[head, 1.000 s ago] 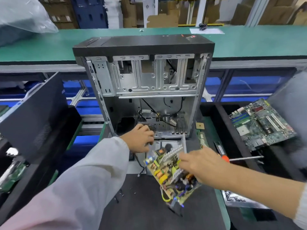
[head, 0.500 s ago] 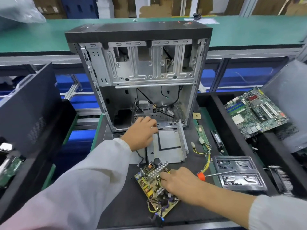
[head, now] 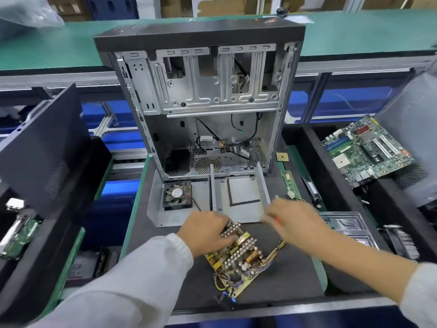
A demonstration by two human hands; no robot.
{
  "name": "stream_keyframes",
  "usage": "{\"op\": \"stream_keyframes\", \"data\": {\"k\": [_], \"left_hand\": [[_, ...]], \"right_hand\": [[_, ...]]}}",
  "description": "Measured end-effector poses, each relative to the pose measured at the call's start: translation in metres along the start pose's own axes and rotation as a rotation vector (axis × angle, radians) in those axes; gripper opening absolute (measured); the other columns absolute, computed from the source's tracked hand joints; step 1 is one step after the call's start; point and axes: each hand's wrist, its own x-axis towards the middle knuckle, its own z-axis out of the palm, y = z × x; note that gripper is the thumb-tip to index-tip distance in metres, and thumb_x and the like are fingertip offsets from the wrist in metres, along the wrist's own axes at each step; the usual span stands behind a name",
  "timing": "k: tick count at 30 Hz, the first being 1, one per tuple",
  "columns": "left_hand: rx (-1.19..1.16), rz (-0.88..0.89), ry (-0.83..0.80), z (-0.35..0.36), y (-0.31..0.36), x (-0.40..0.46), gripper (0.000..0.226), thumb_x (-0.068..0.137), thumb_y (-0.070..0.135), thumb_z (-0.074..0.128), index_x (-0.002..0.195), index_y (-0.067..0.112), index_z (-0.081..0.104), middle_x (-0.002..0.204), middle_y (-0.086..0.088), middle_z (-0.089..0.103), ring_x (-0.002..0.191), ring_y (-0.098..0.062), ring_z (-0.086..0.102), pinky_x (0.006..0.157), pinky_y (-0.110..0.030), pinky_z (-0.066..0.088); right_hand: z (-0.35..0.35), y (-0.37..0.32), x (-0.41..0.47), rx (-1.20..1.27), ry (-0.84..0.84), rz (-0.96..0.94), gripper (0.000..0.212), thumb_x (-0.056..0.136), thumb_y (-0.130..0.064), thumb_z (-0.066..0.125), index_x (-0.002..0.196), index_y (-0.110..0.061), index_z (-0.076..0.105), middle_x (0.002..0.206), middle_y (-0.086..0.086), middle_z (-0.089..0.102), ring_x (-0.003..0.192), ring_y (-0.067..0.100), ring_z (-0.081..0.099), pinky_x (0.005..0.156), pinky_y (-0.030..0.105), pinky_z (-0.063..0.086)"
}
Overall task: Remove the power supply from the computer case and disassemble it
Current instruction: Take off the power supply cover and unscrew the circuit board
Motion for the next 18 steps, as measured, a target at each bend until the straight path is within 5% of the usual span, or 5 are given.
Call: {"op": "stream_keyframes", "data": {"k": [2,5,9,13,18], "left_hand": [[0.039,-0.013,-0.037,0.007,0.003,0.003,0.055,0.09,0.069,0.042,0.1,0.017,0.055,0.091,-0.002,0.064,0.083,-0.026,0.064,0.062,-0.032,0.04],[0.042,-0.01,-0.067,0.009,0.007,0.008,0.053,0.091,0.066,0.045,0.1,0.014,0.055,0.093,-0.006,0.065,0.087,-0.028,0.064,0.061,-0.031,0.037],[0.042,0.039,-0.169,0.005,0.004,0.009,0.044,0.091,0.049,0.058,0.114,0.013,0.051,0.104,-0.008,0.065,0.096,-0.029,0.063,0.065,-0.034,0.042],[0.082,0.062,-0.144,0.006,0.007,0.008,0.027,0.093,0.028,0.052,0.115,0.012,0.05,0.105,-0.008,0.064,0.095,-0.031,0.063,0.065,-0.035,0.042],[-0.039,0.063,-0.118,0.003,0.006,0.007,0.021,0.093,0.027,0.05,0.11,0.014,0.053,0.104,-0.006,0.065,0.095,-0.026,0.062,0.067,-0.032,0.043]], "right_hand": [[-0.006,0.039,0.011,0.02,-0.006,0.308,0.046,0.095,-0.054,0.043,0.064,-0.019,0.046,0.061,-0.003,0.045,0.067,0.027,0.057,0.055,0.03,0.037],[-0.001,0.076,0.027,0.235,-0.253,0.592,0.057,0.09,-0.059,0.051,0.062,-0.009,0.047,0.05,0.004,0.047,0.05,0.021,0.053,0.05,0.027,0.04],[0.016,0.081,0.035,0.432,-0.482,0.651,0.046,0.083,-0.038,0.068,0.053,-0.005,0.055,0.046,0.009,0.059,0.029,0.013,0.048,0.042,0.018,0.042],[0.018,0.075,0.035,0.426,-0.426,0.661,0.03,0.08,-0.014,0.066,0.053,-0.004,0.055,0.052,0.011,0.061,0.03,0.015,0.046,0.044,0.022,0.045],[0.01,0.069,0.037,0.372,-0.258,0.622,0.023,0.079,-0.013,0.065,0.061,-0.006,0.052,0.042,0.004,0.055,0.039,0.018,0.052,0.053,0.027,0.049]]}}
